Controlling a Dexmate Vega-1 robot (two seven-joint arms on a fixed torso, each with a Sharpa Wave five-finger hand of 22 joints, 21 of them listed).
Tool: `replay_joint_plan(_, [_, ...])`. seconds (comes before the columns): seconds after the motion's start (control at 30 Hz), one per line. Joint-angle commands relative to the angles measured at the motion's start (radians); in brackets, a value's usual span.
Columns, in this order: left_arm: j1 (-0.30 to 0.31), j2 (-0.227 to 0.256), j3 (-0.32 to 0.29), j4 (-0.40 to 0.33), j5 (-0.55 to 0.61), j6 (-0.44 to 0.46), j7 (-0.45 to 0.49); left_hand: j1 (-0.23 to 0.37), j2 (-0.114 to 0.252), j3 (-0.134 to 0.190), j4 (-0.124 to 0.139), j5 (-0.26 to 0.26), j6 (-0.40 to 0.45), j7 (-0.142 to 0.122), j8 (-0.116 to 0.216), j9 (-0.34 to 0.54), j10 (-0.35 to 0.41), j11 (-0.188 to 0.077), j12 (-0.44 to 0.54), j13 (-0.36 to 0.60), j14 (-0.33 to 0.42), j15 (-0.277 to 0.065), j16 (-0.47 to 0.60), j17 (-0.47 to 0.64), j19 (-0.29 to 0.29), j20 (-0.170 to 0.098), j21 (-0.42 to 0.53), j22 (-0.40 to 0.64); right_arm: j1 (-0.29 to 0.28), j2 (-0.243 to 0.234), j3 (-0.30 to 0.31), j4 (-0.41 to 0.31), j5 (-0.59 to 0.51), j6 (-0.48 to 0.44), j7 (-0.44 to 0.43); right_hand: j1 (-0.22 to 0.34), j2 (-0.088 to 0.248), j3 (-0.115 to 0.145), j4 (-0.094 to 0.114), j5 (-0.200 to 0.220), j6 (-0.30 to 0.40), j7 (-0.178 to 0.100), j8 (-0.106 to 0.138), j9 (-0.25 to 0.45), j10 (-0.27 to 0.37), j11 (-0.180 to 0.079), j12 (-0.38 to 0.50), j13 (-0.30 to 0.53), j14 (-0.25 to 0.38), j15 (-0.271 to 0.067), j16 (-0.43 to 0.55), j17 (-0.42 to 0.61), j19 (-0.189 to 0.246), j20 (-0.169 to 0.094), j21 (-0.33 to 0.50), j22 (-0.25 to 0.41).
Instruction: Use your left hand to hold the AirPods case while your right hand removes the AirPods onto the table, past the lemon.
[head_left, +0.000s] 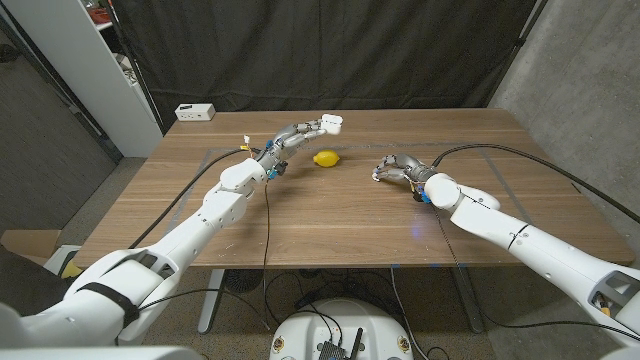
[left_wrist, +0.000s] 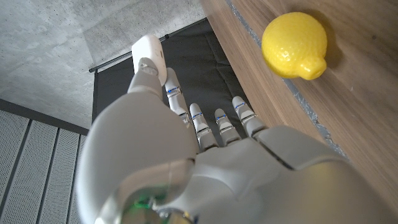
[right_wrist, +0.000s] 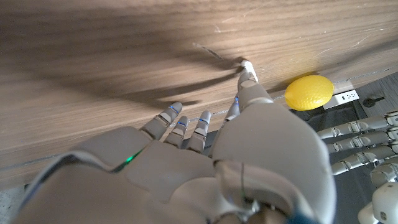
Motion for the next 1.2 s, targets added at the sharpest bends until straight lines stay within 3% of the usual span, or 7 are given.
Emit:
replay_joint_plan(0.03, [0.015, 0.020, -0.003, -0.045, 0.006, 0.007, 0.014, 0.002, 0.010, 0.025, -0.016, 0.005, 0.062, -0.053, 0.007, 0.137, -0.001, -0.001, 0.000, 0.002, -0.006, -0.038, 0.000, 0.000, 0.008, 0.001, 0.006, 0.000, -0.015, -0.011, 0.023, -0.032, 0.008, -0.031, -0.010, 0.000, -0.013, -0.002, 0.002, 0.007, -0.062, 0.006, -0.029, -0.010, -0.017, 0.005, -0.008, -0.003, -0.015, -0.026, 0.000, 0.001, -0.007, -0.005, 0.008, 0.005])
replay_joint_plan(0.47, [0.017, 0.013, -0.001, -0.039, 0.009, -0.007, 0.017, 0.000, 0.009, 0.026, -0.018, 0.004, 0.061, -0.054, 0.005, 0.137, -0.002, 0.000, 0.000, 0.002, -0.005, -0.037, 0.000, 0.000, 0.009, -0.002, 0.006, 0.000, -0.029, -0.046, 0.059, -0.137, 0.006, -0.103, -0.031, 0.034, -0.052, 0.000, -0.026, 0.015, -0.171, 0.036, -0.050, -0.037, -0.078, 0.012, -0.019, -0.011, -0.050, -0.027, -0.012, -0.008, -0.030, 0.003, 0.005, 0.005])
replay_joint_plan(0.6, [0.017, 0.012, -0.001, -0.037, 0.010, -0.008, 0.018, 0.001, 0.008, 0.027, -0.019, 0.004, 0.063, -0.054, 0.005, 0.135, 0.000, -0.002, 0.000, 0.002, -0.005, -0.040, 0.000, 0.000, 0.010, -0.003, 0.006, 0.000, -0.036, -0.049, 0.079, -0.170, 0.016, -0.111, -0.048, 0.037, -0.069, -0.001, -0.021, 0.018, -0.245, 0.052, -0.056, -0.047, -0.116, 0.022, -0.021, -0.015, -0.075, -0.023, -0.016, -0.005, -0.046, 0.005, 0.004, 0.006])
replay_joint_plan(0.77, [0.019, 0.012, 0.000, -0.039, 0.010, -0.006, 0.018, 0.000, 0.010, 0.029, -0.019, 0.005, 0.062, -0.053, 0.005, 0.137, -0.001, 0.001, 0.000, 0.002, -0.005, -0.037, 0.000, 0.000, 0.009, -0.001, 0.006, 0.000, -0.056, -0.048, 0.099, -0.216, -0.009, -0.092, -0.115, 0.024, -0.071, -0.006, -0.011, 0.019, -0.241, 0.066, -0.045, -0.050, -0.120, 0.027, -0.017, -0.016, -0.078, -0.018, -0.013, -0.002, -0.045, 0.006, 0.006, 0.006])
replay_joint_plan(0.9, [0.021, 0.012, 0.001, -0.040, 0.011, -0.011, 0.019, 0.001, 0.009, 0.029, -0.020, 0.005, 0.060, -0.053, 0.005, 0.138, -0.002, 0.000, 0.000, 0.002, -0.006, -0.040, -0.001, 0.000, 0.010, -0.001, 0.006, 0.000, -0.061, -0.045, 0.106, -0.250, -0.032, -0.097, -0.145, 0.013, -0.068, -0.010, -0.001, 0.020, -0.200, 0.033, -0.025, -0.052, -0.115, 0.033, -0.009, -0.018, -0.078, -0.017, -0.010, -0.002, -0.038, 0.002, 0.010, 0.006])
replay_joint_plan(0.93, [0.022, 0.012, 0.000, -0.041, 0.012, -0.012, 0.021, 0.000, 0.009, 0.029, -0.020, 0.004, 0.060, -0.056, 0.005, 0.139, -0.002, 0.001, 0.000, 0.002, -0.006, -0.040, -0.001, 0.000, 0.010, -0.001, 0.006, 0.000, -0.064, -0.041, 0.108, -0.258, -0.036, -0.101, -0.154, 0.012, -0.062, -0.009, 0.001, 0.021, -0.191, 0.002, -0.020, -0.051, -0.115, 0.034, -0.006, -0.019, -0.078, -0.015, -0.008, -0.002, -0.038, 0.001, 0.011, 0.006])
replay_joint_plan(1.2, [0.032, 0.014, -0.002, -0.048, 0.010, -0.016, 0.026, -0.001, 0.009, 0.031, -0.021, 0.004, 0.066, -0.056, 0.005, 0.136, -0.002, -0.002, 0.000, 0.002, -0.007, -0.040, -0.001, 0.000, 0.010, -0.001, 0.006, 0.000, -0.088, -0.031, 0.145, -0.297, -0.043, -0.071, -0.208, 0.005, -0.057, -0.011, 0.007, 0.020, -0.167, 0.002, -0.011, -0.049, -0.099, 0.038, 0.004, -0.022, -0.071, -0.005, -0.003, -0.002, -0.033, 0.000, 0.013, 0.006])
